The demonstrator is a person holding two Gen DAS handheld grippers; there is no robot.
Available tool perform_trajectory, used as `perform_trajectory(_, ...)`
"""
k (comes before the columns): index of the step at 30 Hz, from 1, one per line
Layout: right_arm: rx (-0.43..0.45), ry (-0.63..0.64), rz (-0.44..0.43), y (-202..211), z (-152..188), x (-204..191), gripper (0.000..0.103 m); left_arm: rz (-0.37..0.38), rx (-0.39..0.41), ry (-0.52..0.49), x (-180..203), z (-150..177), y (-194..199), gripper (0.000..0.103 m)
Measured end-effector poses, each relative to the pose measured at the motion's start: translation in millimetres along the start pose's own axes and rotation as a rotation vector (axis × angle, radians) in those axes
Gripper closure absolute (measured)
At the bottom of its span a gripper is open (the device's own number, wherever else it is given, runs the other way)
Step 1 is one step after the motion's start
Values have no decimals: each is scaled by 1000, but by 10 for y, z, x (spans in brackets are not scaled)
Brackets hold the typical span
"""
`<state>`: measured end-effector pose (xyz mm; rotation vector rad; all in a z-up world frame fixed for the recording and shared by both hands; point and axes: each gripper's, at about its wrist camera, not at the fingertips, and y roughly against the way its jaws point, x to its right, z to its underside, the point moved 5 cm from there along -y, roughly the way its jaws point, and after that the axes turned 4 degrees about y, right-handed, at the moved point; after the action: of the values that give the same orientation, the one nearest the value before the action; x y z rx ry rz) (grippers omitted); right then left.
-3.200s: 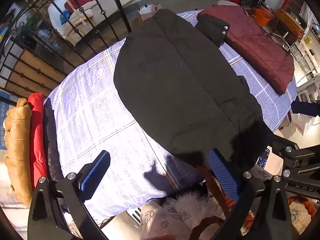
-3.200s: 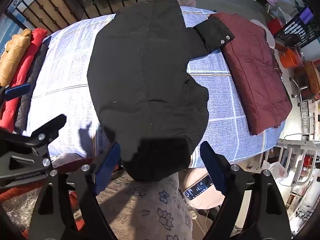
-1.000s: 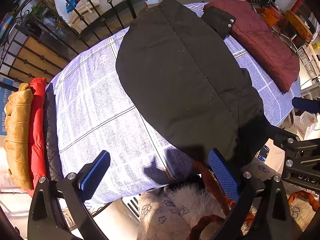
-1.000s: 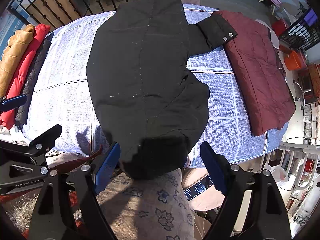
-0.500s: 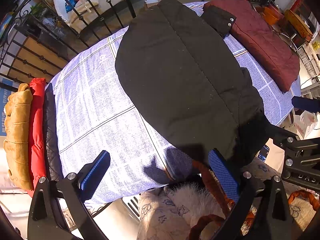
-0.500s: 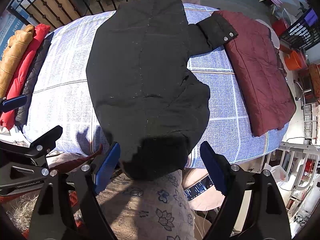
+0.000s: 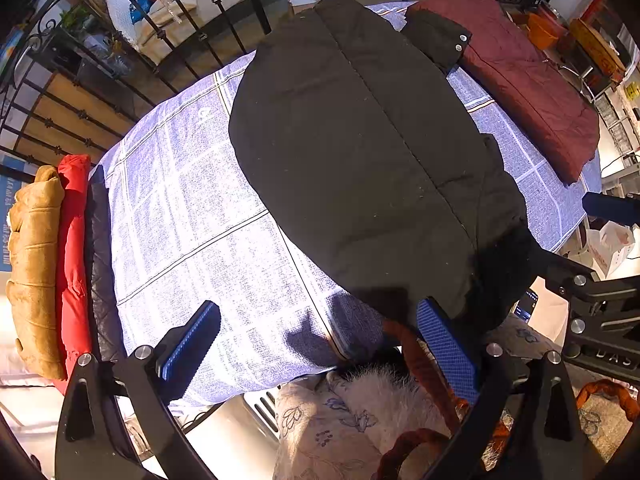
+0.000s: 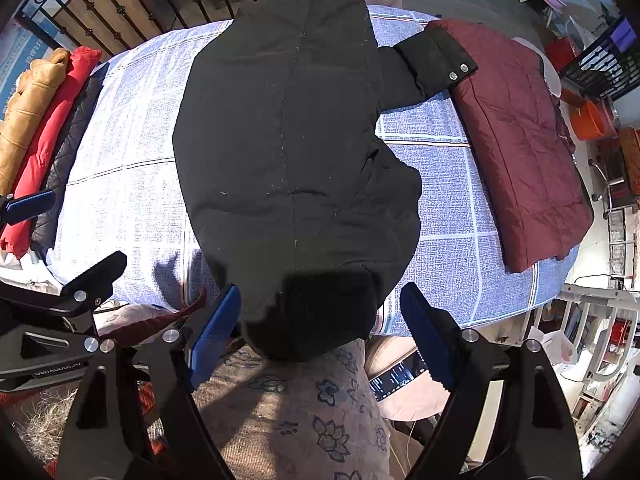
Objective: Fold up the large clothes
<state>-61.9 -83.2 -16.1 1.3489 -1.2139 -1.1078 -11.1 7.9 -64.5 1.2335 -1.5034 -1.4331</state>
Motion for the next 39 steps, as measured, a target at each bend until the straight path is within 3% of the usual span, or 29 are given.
perform_trajectory(27, 1, -13, -22, -47, 46, 50, 22, 13, -24, 23, 1, 15, -97, 6)
perform_trajectory(34, 92, -84, -69, -34, 16, 383, 22, 38, -25, 156, -390, 91, -415, 6)
perform_trajectory(39, 72, -111, -144, -299, 123, 620, 22, 59, -43, 219, -599, 313, -765, 6)
